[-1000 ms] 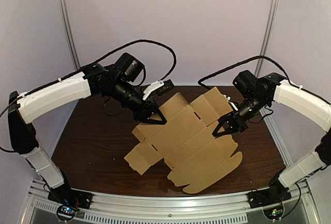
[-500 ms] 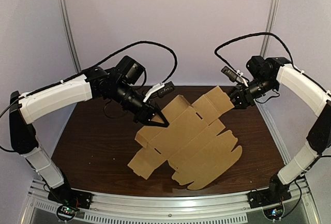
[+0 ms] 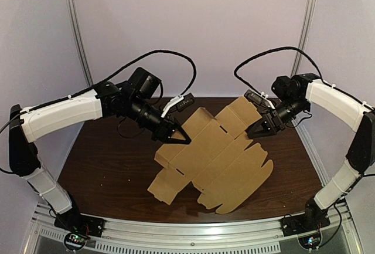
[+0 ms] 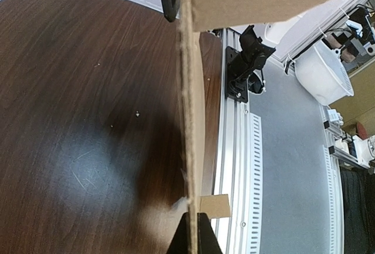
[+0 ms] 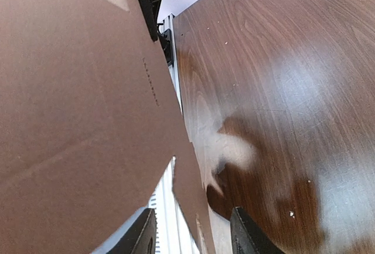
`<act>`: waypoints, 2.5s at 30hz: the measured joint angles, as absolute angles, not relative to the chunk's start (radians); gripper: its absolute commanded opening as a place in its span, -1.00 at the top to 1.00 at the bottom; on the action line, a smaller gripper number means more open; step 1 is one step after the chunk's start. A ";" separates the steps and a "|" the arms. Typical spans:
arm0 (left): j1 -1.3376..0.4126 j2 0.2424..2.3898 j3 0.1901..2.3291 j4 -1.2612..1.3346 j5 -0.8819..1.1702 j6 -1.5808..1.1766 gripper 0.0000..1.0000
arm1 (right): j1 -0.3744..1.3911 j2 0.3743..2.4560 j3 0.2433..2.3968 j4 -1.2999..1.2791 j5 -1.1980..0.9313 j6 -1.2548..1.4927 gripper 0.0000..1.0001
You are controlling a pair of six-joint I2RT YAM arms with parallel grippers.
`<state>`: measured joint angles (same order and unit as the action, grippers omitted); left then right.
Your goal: Fold the paper box
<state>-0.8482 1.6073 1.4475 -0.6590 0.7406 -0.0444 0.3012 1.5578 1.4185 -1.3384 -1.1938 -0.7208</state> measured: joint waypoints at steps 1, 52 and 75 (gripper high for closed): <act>-0.847 1.603 1.444 -0.648 0.738 -0.052 1.00 | 0.309 1.558 1.419 -1.338 -1.194 -0.728 0.11; -0.819 1.588 1.385 -0.503 0.736 -0.123 1.00 | 0.310 1.751 1.505 -1.336 -1.297 -0.991 0.07; -0.798 1.587 1.379 -0.498 0.733 -0.124 1.00 | 0.296 1.632 1.483 -1.339 -1.328 -0.997 -0.05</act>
<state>-0.7982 1.5871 1.3792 -0.4976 0.7326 -0.1238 0.2962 1.6321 1.4834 -1.3392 -1.3277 -0.9970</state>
